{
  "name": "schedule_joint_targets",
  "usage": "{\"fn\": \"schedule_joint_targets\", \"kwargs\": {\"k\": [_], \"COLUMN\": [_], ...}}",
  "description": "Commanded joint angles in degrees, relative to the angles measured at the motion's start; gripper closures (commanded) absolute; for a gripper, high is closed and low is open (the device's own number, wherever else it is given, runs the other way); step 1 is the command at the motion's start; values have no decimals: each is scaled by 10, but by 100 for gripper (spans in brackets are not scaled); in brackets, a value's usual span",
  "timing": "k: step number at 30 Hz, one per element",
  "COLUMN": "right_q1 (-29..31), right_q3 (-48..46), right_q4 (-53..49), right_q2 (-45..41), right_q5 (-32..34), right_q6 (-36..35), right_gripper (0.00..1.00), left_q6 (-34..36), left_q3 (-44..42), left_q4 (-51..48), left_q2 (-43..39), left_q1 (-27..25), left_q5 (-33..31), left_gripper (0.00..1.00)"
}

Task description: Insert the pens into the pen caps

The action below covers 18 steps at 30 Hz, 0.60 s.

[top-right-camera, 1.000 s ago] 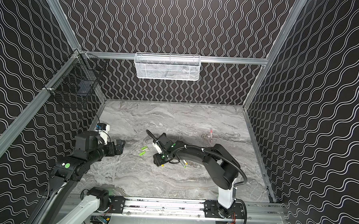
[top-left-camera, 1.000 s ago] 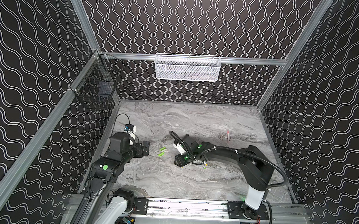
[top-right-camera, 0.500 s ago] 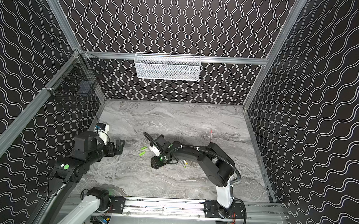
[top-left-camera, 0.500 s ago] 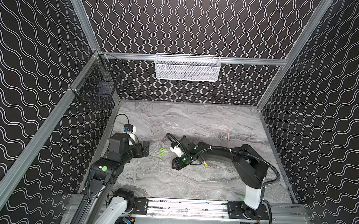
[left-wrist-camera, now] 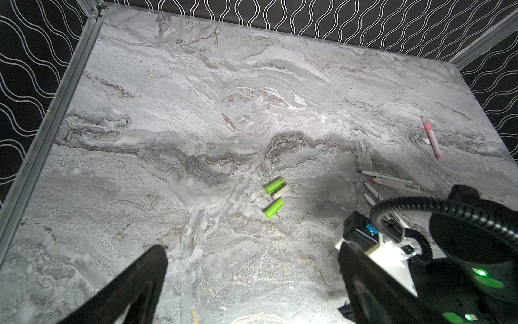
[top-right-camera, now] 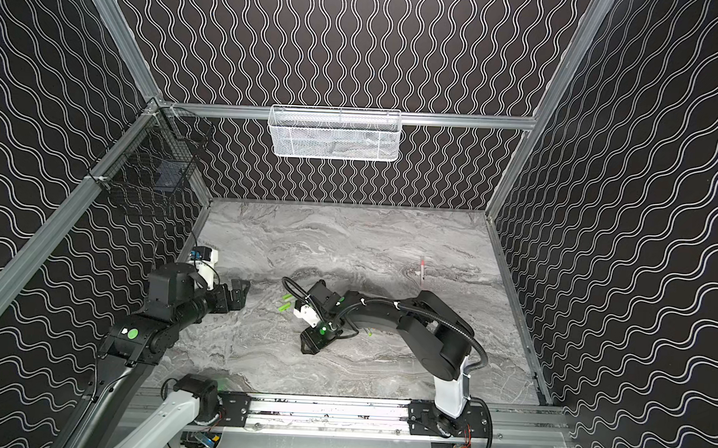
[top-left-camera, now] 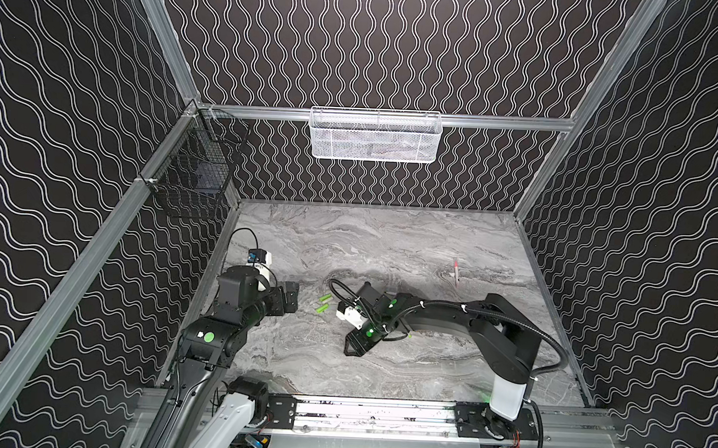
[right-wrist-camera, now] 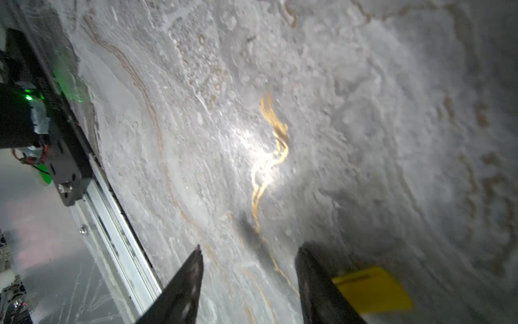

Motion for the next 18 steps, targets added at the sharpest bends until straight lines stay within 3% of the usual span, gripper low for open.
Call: {"fn": "schedule_joint_targets", "kwargs": {"k": [1,9,14,18], "right_q1": [1,0,1,1], "right_q3": [-9,-5,15,25], "right_q4": [-27,-33,-68,-71], "right_q2": [-25,-82,-51,-20], "right_q5": [11,94,166,182], "right_q6": [6,39,59,69], "right_gripper": [44,43,46,52], "left_q6": [1,0,1,1], "left_q3": [1,0,0,0], "left_q4": [18,19,19,19], "left_q2": [2,-1,0,0], "left_q1": [2,2,2,2], "left_q5": [-1,0,3,4], "left_gripper": [1,1,1,1]}}
